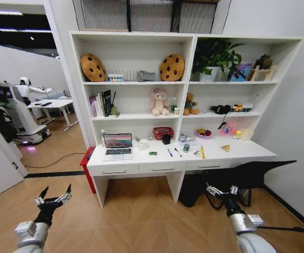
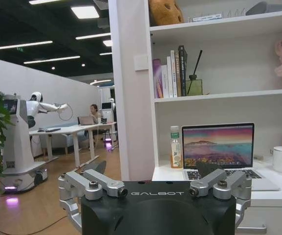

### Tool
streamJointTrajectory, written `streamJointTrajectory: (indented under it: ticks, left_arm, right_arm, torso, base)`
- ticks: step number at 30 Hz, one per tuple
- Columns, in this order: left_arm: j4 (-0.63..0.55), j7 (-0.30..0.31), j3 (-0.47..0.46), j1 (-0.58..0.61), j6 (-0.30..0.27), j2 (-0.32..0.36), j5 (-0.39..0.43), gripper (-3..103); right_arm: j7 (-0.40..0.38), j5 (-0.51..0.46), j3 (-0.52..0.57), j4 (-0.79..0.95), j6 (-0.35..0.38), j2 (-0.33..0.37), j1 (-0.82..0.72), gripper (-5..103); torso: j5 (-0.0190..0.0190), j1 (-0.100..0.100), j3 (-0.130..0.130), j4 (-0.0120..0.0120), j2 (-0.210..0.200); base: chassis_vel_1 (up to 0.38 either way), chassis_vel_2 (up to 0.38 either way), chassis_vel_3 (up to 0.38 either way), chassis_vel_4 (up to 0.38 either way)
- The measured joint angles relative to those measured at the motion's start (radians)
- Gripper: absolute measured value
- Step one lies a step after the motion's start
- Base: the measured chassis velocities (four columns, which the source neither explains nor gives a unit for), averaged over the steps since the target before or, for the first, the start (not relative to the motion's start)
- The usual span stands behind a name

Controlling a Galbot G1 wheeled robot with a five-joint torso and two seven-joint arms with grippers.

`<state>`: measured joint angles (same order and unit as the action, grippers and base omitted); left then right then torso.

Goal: Organize the objects on the table.

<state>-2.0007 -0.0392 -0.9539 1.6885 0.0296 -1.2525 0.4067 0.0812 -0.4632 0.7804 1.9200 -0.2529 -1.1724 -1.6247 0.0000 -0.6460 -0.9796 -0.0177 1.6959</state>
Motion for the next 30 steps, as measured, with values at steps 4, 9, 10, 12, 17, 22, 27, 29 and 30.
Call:
streamJointTrajectory:
  ticks: [4, 9, 10, 12, 17, 22, 27, 29, 30]
  left_arm:
    - [-0.007, 0.000, 0.000, 0.004, 0.000, -0.003, 0.006, 100]
    - [-0.013, 0.000, 0.000, 0.008, -0.002, -0.003, 0.021, 100]
    - [-0.013, 0.000, 0.000, 0.008, -0.002, -0.002, 0.021, 100]
    - [-0.012, 0.000, -0.001, 0.008, -0.001, -0.001, 0.017, 100]
    - [-0.009, 0.000, -0.002, 0.008, 0.001, -0.002, 0.014, 100]
    - [-0.004, 0.000, -0.003, 0.008, 0.004, -0.003, 0.013, 100]
    - [-0.001, 0.000, -0.004, 0.005, 0.006, -0.001, 0.013, 100]
    - [-0.001, 0.000, -0.004, 0.005, 0.006, -0.002, 0.013, 100]
    - [0.000, 0.000, -0.004, 0.004, 0.006, -0.004, 0.012, 100]
  right_arm:
    - [0.000, -0.008, -0.001, 0.001, 0.000, 0.000, -0.002, 100]
    - [0.008, -0.012, 0.000, 0.001, -0.006, 0.003, -0.005, 100]
    - [0.017, -0.017, 0.000, 0.001, -0.007, 0.005, -0.007, 100]
    - [0.023, -0.020, 0.000, 0.001, -0.008, 0.006, -0.007, 100]
    - [0.030, -0.026, 0.001, 0.000, -0.012, 0.005, -0.008, 100]
    - [0.034, -0.027, 0.000, -0.005, -0.014, 0.001, -0.009, 100]
    - [0.035, -0.027, 0.000, -0.006, -0.015, 0.000, -0.008, 100]
    - [0.035, -0.027, 0.000, -0.006, -0.015, 0.000, -0.008, 100]
    - [0.035, -0.026, 0.000, -0.006, -0.015, 0.000, -0.007, 100]
  torso:
    - [0.0000, 0.000, 0.000, 0.0000, 0.000]
    - [0.0000, 0.000, 0.000, 0.0000, 0.000]
    - [0.0000, 0.000, 0.000, 0.0000, 0.000]
    - [0.0000, 0.000, 0.000, 0.0000, 0.000]
    - [-0.0001, 0.000, 0.000, 0.0000, 0.000]
    - [0.0000, 0.000, 0.000, 0.0001, 0.000]
    - [-0.0001, 0.000, 0.000, 0.0000, 0.000]
    - [0.0000, 0.000, 0.000, -0.0001, 0.000]
    - [-0.0001, 0.000, 0.000, 0.0001, 0.000]
  base:
    - [0.000, 0.000, 0.000, 0.000]
    - [0.000, 0.000, 0.000, 0.000]
    - [0.000, 0.000, 0.000, 0.000]
    - [0.000, 0.000, 0.000, 0.000]
    - [0.000, 0.000, 0.000, 0.000]
    - [-0.075, 0.058, 0.074, -0.059]
    - [-0.126, 0.102, 0.118, -0.113]
    - [-0.122, 0.121, 0.139, -0.131]
    - [-0.079, 0.110, 0.119, -0.131]
